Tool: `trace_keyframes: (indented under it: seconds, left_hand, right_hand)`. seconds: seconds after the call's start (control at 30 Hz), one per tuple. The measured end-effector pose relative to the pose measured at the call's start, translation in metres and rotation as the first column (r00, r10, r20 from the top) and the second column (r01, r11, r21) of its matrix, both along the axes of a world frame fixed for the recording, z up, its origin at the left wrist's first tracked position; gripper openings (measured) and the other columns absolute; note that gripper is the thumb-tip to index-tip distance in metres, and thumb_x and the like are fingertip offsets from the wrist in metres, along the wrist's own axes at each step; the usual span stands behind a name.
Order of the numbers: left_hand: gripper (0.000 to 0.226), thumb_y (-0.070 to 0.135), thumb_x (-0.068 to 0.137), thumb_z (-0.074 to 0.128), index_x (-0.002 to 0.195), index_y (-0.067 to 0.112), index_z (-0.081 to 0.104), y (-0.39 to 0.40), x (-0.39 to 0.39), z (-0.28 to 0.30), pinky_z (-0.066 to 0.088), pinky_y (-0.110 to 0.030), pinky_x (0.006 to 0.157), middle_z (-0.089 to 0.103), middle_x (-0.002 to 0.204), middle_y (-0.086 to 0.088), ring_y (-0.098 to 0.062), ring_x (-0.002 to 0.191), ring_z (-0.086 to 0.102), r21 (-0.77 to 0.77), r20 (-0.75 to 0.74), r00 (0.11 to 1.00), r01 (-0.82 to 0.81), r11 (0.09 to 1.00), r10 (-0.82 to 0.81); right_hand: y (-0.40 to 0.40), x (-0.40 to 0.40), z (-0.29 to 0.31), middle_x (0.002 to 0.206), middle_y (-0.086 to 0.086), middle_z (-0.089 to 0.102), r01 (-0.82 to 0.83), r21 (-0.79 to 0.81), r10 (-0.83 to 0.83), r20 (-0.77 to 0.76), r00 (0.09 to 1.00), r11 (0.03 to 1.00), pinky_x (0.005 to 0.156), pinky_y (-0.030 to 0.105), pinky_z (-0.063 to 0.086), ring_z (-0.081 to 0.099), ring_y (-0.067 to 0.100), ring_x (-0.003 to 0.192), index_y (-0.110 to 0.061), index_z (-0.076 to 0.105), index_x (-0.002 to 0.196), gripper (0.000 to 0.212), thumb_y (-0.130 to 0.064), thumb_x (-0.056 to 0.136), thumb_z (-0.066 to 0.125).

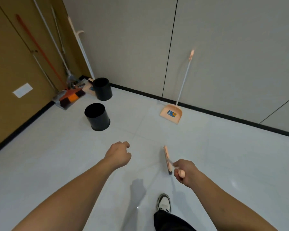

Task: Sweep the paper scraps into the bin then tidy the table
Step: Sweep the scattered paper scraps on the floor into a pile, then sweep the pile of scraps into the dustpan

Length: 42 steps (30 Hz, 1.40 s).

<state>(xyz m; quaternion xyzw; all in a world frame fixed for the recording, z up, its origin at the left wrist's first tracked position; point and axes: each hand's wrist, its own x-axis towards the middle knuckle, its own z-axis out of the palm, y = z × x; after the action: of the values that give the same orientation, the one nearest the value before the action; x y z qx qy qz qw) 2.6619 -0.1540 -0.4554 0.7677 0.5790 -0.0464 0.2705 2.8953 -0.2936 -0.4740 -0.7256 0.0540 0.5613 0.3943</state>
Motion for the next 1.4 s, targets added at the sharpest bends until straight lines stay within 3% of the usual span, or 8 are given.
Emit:
trace_keyframes:
  seconds: [0.17,0.37,0.63,0.93,1.1,1.4]
  left_hand:
    - [0.046,0.026,0.088,0.05,0.134,0.025,0.049,0.058,0.099,0.012,0.044,-0.03,0.088,0.05,0.132,-0.004,-0.025,0.116,0.051,0.0,-0.022,0.998,0.064,0.998,-0.064]
    - [0.045,0.027,0.089,0.051,0.134,0.022,0.049,0.116,0.194,0.016,0.044,-0.034,0.096,0.051,0.132,-0.005,-0.025,0.121,0.047,-0.013,-0.019,0.975,0.22,0.975,-0.22]
    - [0.046,0.027,0.088,0.052,0.134,0.023,0.049,0.253,0.302,-0.005,0.043,-0.031,0.094,0.051,0.13,-0.005,-0.025,0.119,0.048,-0.048,-0.033,0.947,0.319,0.946,-0.321]
    - [0.046,0.025,0.086,0.053,0.132,0.024,0.051,0.43,0.43,0.009,0.042,-0.03,0.09,0.05,0.129,-0.006,-0.025,0.118,0.048,0.001,0.01,0.887,0.462,0.887,-0.462]
    - [0.045,0.024,0.083,0.055,0.129,0.025,0.054,0.502,0.499,0.018,0.041,-0.029,0.087,0.053,0.127,-0.006,-0.026,0.116,0.05,0.026,0.016,0.859,0.511,0.859,-0.511]
    - [0.045,0.023,0.085,0.054,0.129,0.019,0.053,0.604,0.638,0.012,0.042,-0.033,0.096,0.052,0.125,-0.011,-0.031,0.12,0.047,0.078,-0.054,0.777,0.63,0.773,-0.627]
  right_hand:
    - [0.052,0.085,0.006,0.084,0.013,0.051,0.069,-0.023,-0.07,-0.043,0.997,0.997,0.035,0.018,0.043,0.046,0.012,0.03,-0.005,0.053,0.094,0.007,-0.001,0.089,0.056]
    - [0.105,0.161,0.016,0.087,0.013,0.05,0.161,-0.028,-0.163,-0.059,0.985,0.986,0.036,0.017,0.045,0.048,0.015,0.049,-0.004,0.055,0.096,0.006,-0.001,0.091,0.056]
    - [0.211,0.237,0.008,0.08,0.013,0.051,0.321,-0.048,-0.323,-0.057,0.945,0.946,0.034,0.018,0.045,0.045,0.01,0.027,-0.002,0.053,0.104,0.012,0.0,0.092,0.053]
    - [0.35,0.326,0.024,0.079,0.015,0.051,0.532,-0.089,-0.539,-0.105,0.836,0.842,0.031,0.02,0.045,0.046,0.013,0.024,-0.003,0.05,0.091,0.006,-0.003,0.091,0.055]
    - [0.404,0.371,0.027,0.079,0.016,0.053,0.574,-0.113,-0.584,-0.12,0.803,0.811,0.034,0.02,0.047,0.048,0.014,0.046,-0.002,0.049,0.092,0.005,-0.003,0.092,0.054]
    - [0.518,0.495,0.006,0.072,0.012,0.05,0.662,-0.06,-0.662,-0.162,0.732,0.747,0.034,0.018,0.046,0.045,0.012,0.034,-0.003,0.049,0.092,0.003,-0.003,0.095,0.05]
